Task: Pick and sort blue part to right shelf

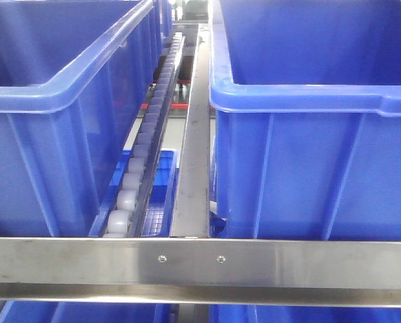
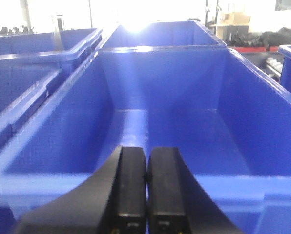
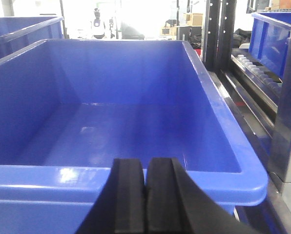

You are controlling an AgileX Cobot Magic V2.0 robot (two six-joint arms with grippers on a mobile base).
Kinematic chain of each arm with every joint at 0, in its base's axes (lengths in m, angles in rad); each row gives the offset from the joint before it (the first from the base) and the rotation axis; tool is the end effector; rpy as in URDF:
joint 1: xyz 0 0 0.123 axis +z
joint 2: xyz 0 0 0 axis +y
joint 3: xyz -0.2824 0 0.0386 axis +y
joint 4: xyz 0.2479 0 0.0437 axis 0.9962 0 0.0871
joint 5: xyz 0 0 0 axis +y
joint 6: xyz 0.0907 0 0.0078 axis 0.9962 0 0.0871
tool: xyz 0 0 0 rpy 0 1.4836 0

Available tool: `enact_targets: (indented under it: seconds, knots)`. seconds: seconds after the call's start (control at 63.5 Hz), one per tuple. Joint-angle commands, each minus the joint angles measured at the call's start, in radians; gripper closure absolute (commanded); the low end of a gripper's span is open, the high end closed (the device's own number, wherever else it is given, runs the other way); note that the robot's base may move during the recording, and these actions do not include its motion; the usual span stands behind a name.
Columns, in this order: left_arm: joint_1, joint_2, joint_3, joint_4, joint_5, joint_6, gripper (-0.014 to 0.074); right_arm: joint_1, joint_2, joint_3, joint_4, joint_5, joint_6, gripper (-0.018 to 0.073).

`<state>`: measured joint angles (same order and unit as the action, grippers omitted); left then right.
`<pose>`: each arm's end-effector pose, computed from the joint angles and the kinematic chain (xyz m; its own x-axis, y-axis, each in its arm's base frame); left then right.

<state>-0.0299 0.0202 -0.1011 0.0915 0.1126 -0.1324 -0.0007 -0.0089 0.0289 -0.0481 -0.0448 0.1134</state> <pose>0.0529 -0.0006 0.2359 0.0550 -0.0431 -0.9976 0.0219 0.9989 -0.0420 0.0565 0.0002 0.2079 0.1114 0.0652 -0.9916 -0.0087 0.9979 0.0647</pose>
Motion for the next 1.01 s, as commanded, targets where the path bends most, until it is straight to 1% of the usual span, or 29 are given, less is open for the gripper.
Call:
enact_targets:
  seconds: [0.0,0.079,0.126,0.205,0.252,0.362,0.425,0.52,0.992]
  knots:
    - [0.002,-0.007,0.012,-0.06,-0.084,0.01,0.0464,-0.006,-0.022,-0.02,0.002,-0.085,-0.005,0.0503]
    - [0.002,-0.017,0.046,-0.074,-0.096,0.054,0.0472,-0.006,-0.022,-0.02,0.002,-0.085,-0.005,0.0503]
    - [0.002,-0.027,0.071,-0.092,-0.113,0.061,0.0472,-0.006,-0.022,-0.02,0.002,-0.085,-0.005,0.0503]
    - [0.002,-0.051,0.139,-0.128,-0.206,0.074,0.0472,-0.006,-0.022,-0.02,0.002,-0.085,-0.005,0.0503]
    - [0.002,-0.046,0.126,-0.13,-0.145,0.076,0.0472,-0.006,-0.022,-0.02,0.002,-0.084,-0.005,0.0503]
    - [0.0,-0.049,0.132,-0.137,-0.154,0.078,0.0472,-0.006,-0.022,-0.02,0.002,-0.084,-0.005,0.0503]
    - [0.0,-0.049,0.132,-0.159,-0.154,0.079,0.0472,-0.006,-0.022,-0.02,0.002,-0.084,-0.005,0.0503]
    - [0.0,-0.049,0.132,-0.188,-0.154,0.132,0.0472,-0.006,-0.022,-0.02,0.002,-0.084,-0.005,0.0503]
    - [0.0,-0.049,0.132,-0.181,-0.154,0.132,0.0472,-0.006,-0.022,-0.02,0.002,-0.084,-0.005,0.0503]
